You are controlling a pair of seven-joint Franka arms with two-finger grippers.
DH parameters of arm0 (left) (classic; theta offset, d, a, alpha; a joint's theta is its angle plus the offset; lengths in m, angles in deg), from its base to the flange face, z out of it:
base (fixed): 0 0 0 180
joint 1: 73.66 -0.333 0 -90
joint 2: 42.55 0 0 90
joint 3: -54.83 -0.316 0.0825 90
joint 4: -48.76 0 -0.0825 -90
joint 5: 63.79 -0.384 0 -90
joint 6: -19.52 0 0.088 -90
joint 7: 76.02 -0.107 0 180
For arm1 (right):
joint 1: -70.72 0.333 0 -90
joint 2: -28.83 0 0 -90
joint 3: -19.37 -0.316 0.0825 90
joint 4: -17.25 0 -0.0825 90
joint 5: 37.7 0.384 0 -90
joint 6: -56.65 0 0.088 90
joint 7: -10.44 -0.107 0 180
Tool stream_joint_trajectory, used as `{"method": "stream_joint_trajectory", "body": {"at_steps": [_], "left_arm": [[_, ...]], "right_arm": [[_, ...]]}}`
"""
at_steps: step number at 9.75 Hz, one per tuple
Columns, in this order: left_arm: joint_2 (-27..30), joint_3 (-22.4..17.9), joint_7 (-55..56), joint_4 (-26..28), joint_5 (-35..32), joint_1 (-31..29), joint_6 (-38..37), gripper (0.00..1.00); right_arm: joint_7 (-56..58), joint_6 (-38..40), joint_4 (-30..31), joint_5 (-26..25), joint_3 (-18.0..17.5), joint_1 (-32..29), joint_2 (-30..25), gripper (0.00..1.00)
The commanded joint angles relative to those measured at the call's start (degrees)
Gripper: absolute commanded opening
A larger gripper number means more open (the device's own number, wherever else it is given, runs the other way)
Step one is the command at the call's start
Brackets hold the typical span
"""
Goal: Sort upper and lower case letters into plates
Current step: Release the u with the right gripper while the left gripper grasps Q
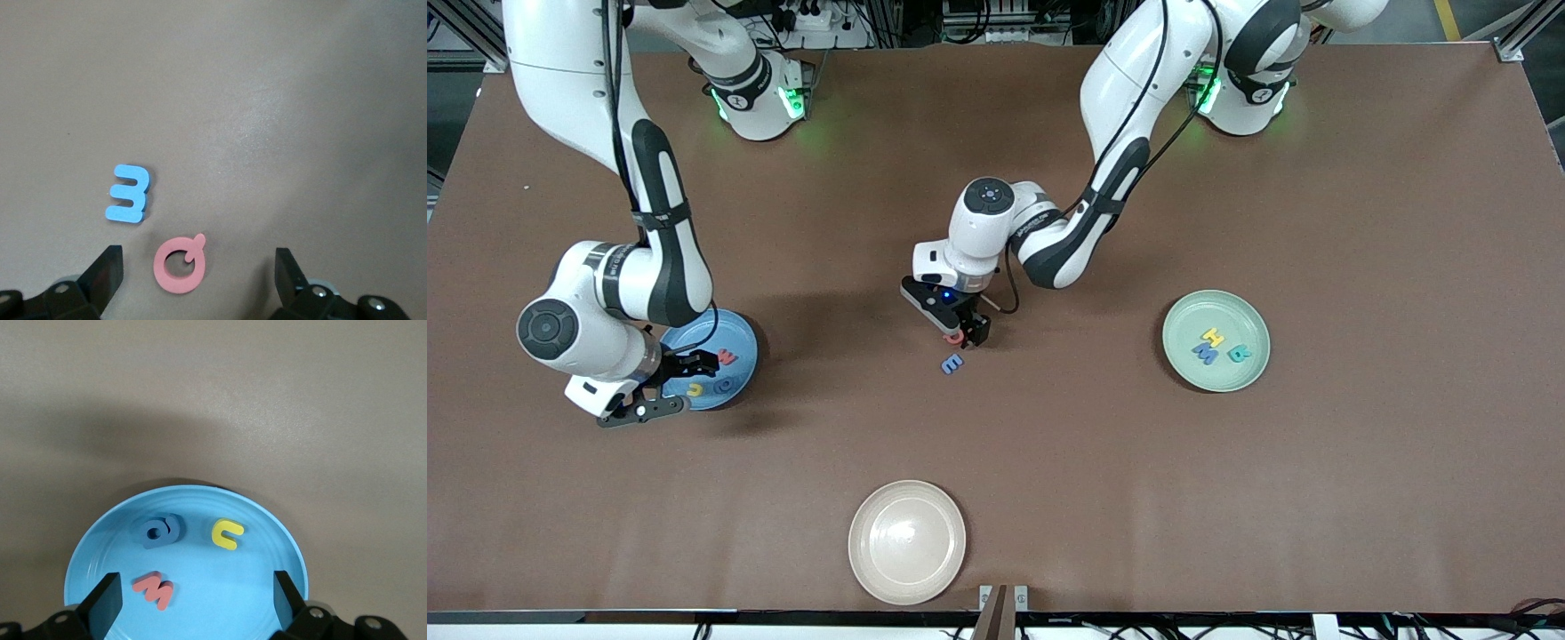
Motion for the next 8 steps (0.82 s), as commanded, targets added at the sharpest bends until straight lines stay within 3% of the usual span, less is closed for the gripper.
{"method": "stream_joint_trajectory", "body": {"at_steps": [1,7,8], "left_arm": [[-0.84,-1.14,1.96,-1.96,-1.55,0.83,0.24,1.00],[-1.99,-1.32,1.69,-1.52,-1.81,0.48,0.24,0.83],[-1.90,-1.84,1.43,-1.52,-1.81,0.48,0.24,0.74]], "right_arm": [[0.43,-0.81,1.68,-0.24,0.15,0.28,-1.52,1.00],[0.43,-0.81,1.50,-0.24,0.15,0.54,-1.25,1.00],[0.43,-0.72,1.50,-0.24,0.15,0.63,-1.17,1.00]]}}
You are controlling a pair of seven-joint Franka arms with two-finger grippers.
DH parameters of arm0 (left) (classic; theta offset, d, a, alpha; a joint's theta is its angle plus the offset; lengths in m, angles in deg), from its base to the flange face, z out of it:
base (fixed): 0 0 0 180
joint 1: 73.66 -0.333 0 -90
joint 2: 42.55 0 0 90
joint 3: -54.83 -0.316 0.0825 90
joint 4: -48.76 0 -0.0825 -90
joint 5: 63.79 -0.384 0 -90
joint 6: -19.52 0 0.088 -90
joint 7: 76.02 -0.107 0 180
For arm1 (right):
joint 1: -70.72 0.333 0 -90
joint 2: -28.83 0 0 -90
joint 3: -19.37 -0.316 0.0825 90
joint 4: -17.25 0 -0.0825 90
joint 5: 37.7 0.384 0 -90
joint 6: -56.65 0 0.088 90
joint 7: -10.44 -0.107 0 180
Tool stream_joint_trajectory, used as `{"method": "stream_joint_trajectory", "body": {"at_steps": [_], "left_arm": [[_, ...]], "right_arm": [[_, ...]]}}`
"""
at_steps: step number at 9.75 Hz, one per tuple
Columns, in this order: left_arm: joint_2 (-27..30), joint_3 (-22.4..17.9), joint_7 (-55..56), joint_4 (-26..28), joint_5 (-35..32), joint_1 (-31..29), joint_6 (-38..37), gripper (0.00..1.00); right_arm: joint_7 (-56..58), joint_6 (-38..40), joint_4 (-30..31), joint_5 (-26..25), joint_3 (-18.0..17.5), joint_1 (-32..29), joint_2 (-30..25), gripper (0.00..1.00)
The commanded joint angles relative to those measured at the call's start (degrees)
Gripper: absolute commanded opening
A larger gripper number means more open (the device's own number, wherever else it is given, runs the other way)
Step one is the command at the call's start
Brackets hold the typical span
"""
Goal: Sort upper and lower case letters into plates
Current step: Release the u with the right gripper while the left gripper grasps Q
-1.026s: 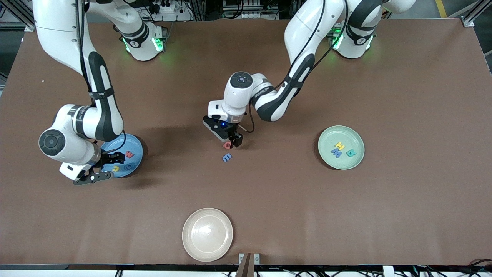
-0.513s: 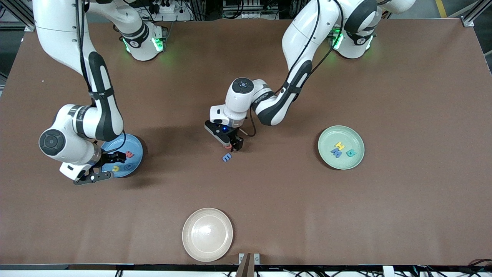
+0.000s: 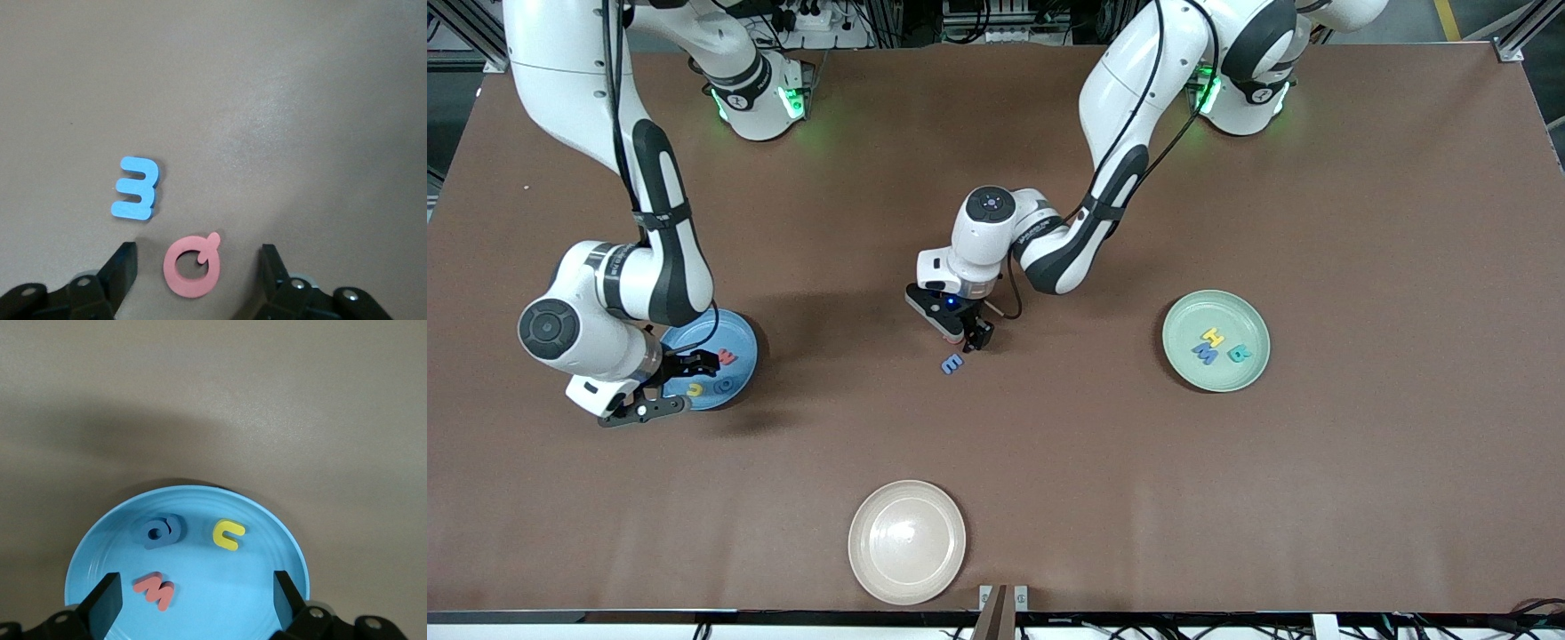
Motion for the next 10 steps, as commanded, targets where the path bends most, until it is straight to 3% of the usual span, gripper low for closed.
{"method": "stream_joint_trajectory", "body": {"at_steps": [1,2,4,9,10], "left_arm": [[-0.66,-1.18,1.60,-0.97,-1.80,0.46,0.24,0.66],[-0.58,-1.09,1.95,-0.97,-1.80,0.55,0.24,0.59],[-0.14,-1.18,2.13,-0.19,-1.81,0.55,0.16,0.57],[-0.22,-1.18,2.04,-0.18,-1.80,0.55,0.16,0.26],[-0.31,-1.18,2.04,-0.27,-1.80,0.55,0.16,0.25]], "right_arm": [[0.43,-0.59,1.40,-0.24,0.18,0.60,-1.17,1.00],[0.34,-0.59,1.31,-0.24,0.18,0.60,-1.17,1.00],[0.25,-0.50,0.96,-0.24,0.09,0.77,-1.17,1.00],[-0.79,-0.15,-0.27,-0.06,-0.26,1.04,-1.08,1.00],[-1.58,-0.15,-0.36,-0.06,-0.69,1.21,-1.08,1.00]]}}
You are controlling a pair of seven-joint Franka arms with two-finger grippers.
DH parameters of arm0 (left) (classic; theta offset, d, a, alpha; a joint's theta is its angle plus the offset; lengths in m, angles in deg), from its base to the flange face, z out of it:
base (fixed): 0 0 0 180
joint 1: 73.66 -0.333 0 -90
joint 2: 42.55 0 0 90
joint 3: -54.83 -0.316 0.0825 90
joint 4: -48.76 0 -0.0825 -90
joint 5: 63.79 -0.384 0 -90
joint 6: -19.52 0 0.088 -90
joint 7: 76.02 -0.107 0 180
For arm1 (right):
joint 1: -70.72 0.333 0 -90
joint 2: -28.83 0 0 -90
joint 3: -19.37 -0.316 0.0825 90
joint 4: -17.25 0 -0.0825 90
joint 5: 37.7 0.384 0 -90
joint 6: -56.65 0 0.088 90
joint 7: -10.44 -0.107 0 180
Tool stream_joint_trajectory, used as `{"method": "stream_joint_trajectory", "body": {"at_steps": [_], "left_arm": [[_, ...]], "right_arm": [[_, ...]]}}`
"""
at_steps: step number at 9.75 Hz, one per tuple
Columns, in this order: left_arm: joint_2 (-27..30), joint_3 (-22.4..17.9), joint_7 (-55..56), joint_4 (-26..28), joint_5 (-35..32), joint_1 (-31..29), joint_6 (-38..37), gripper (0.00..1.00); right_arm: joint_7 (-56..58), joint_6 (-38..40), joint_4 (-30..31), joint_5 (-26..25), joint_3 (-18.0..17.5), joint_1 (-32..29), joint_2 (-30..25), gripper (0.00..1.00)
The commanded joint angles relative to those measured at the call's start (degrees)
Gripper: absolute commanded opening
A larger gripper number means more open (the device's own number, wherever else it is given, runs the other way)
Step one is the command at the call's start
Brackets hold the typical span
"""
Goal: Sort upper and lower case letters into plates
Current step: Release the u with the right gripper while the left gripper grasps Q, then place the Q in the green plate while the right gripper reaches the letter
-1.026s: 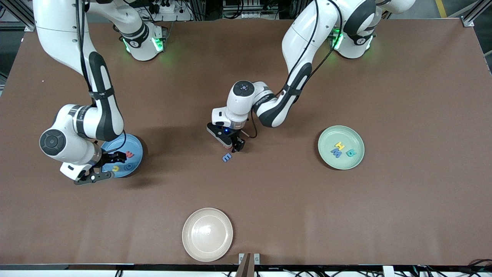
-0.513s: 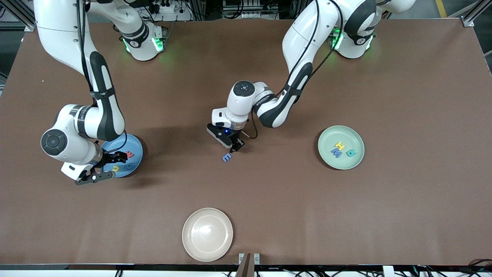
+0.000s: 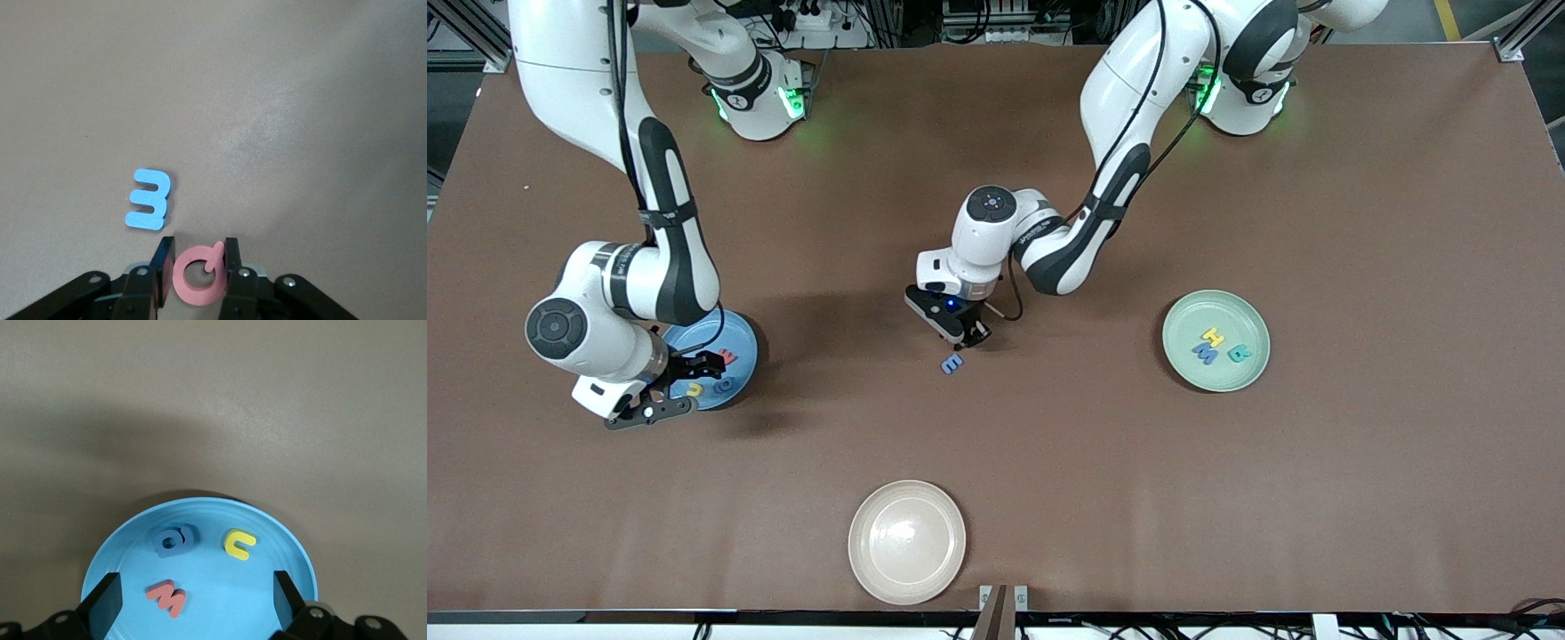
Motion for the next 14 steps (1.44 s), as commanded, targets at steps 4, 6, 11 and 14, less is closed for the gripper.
{"method": "stream_joint_trajectory", "body": {"at_steps": [4,6,11,14], "left_arm": [[1.83,-0.79,1.26,0.13,-2.05,-1.03,-5.54,0.17],[4.46,-0.36,-3.47,0.13,-1.79,-2.60,-12.29,0.17],[12.36,4.91,-18.05,5.63,-1.17,-13.83,-28.67,0.10],[22.72,10.52,-31.32,22.13,-1.26,-27.96,-28.51,0.10]], "right_arm": [[-8.13,-0.18,-0.71,-0.05,-3.41,0.59,-0.99,1.00],[-12.97,-0.27,-1.50,-0.05,-5.08,0.68,-0.73,1.00],[-41.66,-0.27,-7.12,-0.05,-7.73,9.28,2.78,1.00],[-66.09,-0.62,-13.88,1.35,-11.93,13.41,8.22,1.00]]}}
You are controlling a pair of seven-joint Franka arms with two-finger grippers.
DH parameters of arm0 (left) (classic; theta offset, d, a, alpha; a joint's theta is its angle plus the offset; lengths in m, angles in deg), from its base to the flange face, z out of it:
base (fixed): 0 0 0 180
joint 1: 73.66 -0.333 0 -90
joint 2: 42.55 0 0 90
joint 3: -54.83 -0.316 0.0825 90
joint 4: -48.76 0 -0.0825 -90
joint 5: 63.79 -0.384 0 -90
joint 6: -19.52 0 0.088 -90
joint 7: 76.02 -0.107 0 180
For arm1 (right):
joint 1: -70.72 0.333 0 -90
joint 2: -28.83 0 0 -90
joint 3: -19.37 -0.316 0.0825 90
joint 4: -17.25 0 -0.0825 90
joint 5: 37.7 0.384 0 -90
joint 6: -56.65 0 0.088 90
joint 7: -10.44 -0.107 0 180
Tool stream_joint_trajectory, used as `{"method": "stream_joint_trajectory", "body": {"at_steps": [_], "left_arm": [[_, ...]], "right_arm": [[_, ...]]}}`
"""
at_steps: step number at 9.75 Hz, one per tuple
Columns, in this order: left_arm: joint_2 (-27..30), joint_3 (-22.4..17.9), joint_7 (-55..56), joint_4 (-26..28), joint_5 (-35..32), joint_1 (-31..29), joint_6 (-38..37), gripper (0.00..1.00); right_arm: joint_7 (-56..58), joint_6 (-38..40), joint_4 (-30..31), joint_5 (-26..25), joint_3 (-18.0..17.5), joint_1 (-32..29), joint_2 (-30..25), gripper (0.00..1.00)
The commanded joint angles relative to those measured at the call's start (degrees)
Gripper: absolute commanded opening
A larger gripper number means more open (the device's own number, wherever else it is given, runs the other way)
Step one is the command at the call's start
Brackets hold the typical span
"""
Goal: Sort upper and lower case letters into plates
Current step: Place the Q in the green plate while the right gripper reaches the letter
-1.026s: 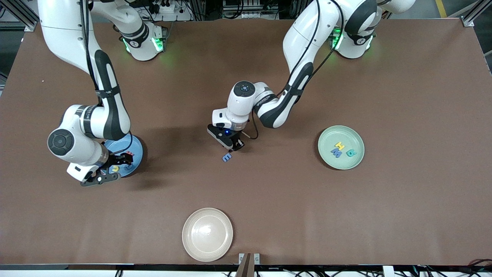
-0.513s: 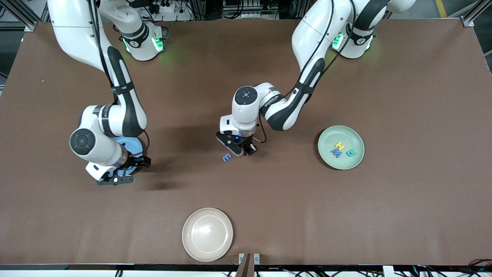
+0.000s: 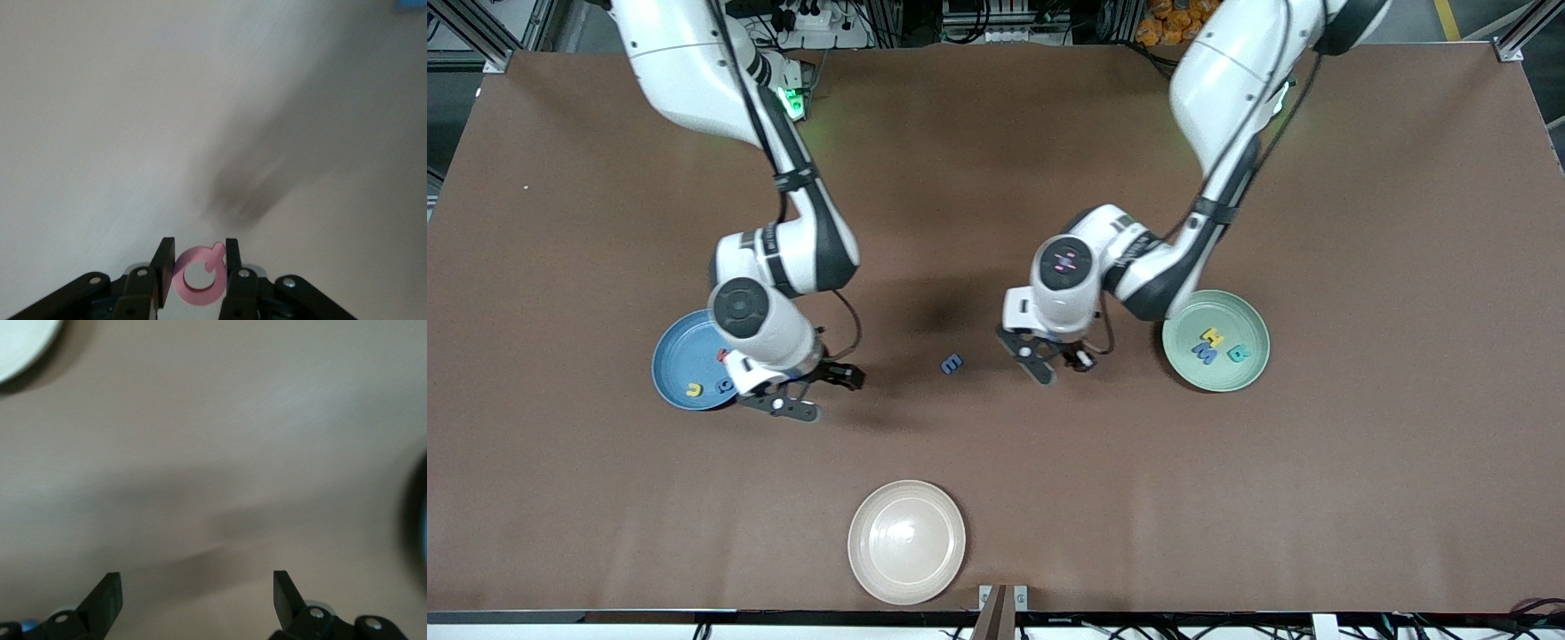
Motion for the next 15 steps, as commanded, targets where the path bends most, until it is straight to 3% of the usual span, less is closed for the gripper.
{"method": "stream_joint_trajectory", "body": {"at_steps": [1,4,6,9,10,11,12,13,14,15], "left_arm": [[11.51,6.66,-6.99,16.70,-0.99,-12.03,0.43,0.10],[18.47,11.76,-21.66,26.66,-0.90,-28.37,-0.01,0.10],[17.88,17.82,-25.46,29.84,-0.90,-39.89,0.69,0.10],[16.03,18.90,-24.33,30.73,3.93,-42.23,0.52,0.10],[16.03,18.99,-21.98,30.73,4.63,-42.22,-0.61,0.14],[16.20,19.16,-17.69,30.03,4.64,-41.62,-2.97,0.61],[16.20,19.42,-17.65,29.42,4.64,-41.78,-3.52,1.00],[16.12,19.43,-17.82,26.80,4.55,-42.13,-4.13,1.00],[15.94,19.43,-16.78,21.90,4.64,-41.27,-7.62,1.00],[15.16,19.43,-14.16,16.46,4.64,-40.82,-10.53,1.00]], "right_arm": [[-16.46,-1.52,-5.77,0.90,-2.73,2.07,5.49,1.00],[-32.22,-4.00,-9.01,0.99,-5.81,2.61,9.45,1.00],[-40.58,-3.91,-12.71,0.90,-7.74,2.70,12.44,1.00],[-42.20,-3.91,-12.81,0.81,-8.54,4.71,13.15,1.00],[-42.55,-4.00,-12.81,0.73,-8.54,4.72,13.50,1.00],[-42.64,-4.00,-12.81,0.64,-8.54,4.98,13.77,1.00],[-42.55,-4.00,-12.81,0.46,-8.54,5.07,13.77,1.00],[-42.38,-4.00,-12.81,0.11,-8.54,5.25,13.77,0.91],[-42.37,-4.34,-12.81,0.11,-8.54,5.25,13.77,0.10],[-42.37,-5.57,-12.81,0.11,-8.54,5.25,13.77,0.00]]}}
